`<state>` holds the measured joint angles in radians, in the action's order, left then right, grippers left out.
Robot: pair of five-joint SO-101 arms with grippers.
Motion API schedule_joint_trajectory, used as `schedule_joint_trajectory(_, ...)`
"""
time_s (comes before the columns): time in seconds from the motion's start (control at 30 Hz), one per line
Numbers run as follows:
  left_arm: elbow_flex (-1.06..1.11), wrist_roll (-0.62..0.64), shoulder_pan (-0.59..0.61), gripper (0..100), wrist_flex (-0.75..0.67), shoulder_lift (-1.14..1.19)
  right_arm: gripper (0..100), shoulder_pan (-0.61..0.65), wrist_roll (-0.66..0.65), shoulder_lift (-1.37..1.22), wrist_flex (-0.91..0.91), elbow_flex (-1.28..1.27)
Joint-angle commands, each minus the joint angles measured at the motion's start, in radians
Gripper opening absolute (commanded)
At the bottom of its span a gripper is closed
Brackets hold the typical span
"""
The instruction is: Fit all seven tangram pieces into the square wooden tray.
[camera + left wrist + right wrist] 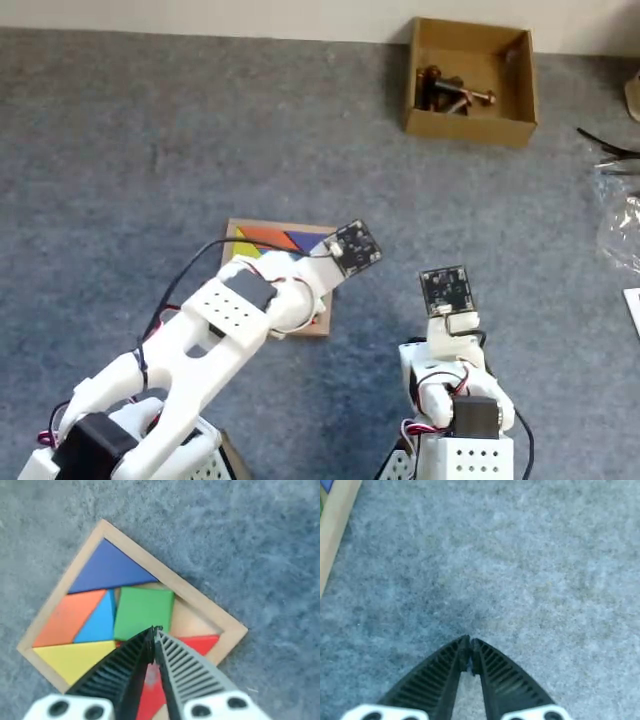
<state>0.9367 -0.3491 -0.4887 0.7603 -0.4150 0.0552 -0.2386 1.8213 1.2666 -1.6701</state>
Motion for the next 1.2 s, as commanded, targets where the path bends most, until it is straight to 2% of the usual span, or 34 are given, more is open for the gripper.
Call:
schedule_joint_trajectory(0.0,-0.001,0.002,-0.021,2,0.003,-0.035,0.5,0.013,0.008,0.005,-0.022,-0.099)
schedule_joint_trajectory(0.17,0.019,-0.003,-0.085,2,0.002,-0.035,0.5,0.013,0.008,0.005,-0.022,-0.099)
schedule_joint_trajectory(0.5,0.024,-0.005,-0.084,2,-0.002,-0.035,0.5,0.013,0.008,0.005,-0.022,-0.099)
schedule_joint_trajectory(0.77,0.076,-0.005,-0.084,2,-0.112,-0.035,0.5,0.013,0.008,0.005,-0.022,-0.099)
schedule_joint_trajectory(0.9,0.079,-0.003,-0.044,2,-0.152,-0.035,0.5,0.013,0.008,0.005,-0.022,-0.099)
schedule_joint_trajectory(1.17,0.079,0.000,-0.030,2,-0.153,-0.021,0.5,0.013,0.008,0.005,-0.022,-0.099)
